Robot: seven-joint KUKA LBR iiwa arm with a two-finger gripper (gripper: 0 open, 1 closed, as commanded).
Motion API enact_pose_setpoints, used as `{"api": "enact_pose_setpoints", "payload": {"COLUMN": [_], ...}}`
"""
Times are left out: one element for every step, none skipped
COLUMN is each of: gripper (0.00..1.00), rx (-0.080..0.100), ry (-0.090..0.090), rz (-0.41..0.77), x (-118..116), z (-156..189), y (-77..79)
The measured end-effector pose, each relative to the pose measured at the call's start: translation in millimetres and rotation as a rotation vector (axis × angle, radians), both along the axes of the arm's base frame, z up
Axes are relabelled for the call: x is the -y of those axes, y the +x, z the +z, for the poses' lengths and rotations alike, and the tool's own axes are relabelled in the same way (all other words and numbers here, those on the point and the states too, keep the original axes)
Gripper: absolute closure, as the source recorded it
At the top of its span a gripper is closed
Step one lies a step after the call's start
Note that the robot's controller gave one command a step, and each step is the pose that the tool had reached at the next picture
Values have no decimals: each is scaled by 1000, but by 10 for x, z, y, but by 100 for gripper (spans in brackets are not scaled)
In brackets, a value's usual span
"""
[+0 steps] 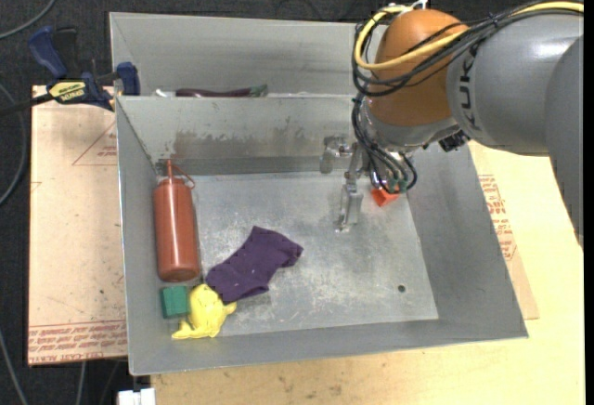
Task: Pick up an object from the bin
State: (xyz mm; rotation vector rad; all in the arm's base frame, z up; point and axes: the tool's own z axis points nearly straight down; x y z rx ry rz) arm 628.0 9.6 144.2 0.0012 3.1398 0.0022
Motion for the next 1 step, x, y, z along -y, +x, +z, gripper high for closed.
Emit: {"api": "enact_pose_setpoints", "payload": {"gripper": [0], "rx": [0], "ry": [0], "rz": [0], "x": [0], "z": [0], "y": [0]}}
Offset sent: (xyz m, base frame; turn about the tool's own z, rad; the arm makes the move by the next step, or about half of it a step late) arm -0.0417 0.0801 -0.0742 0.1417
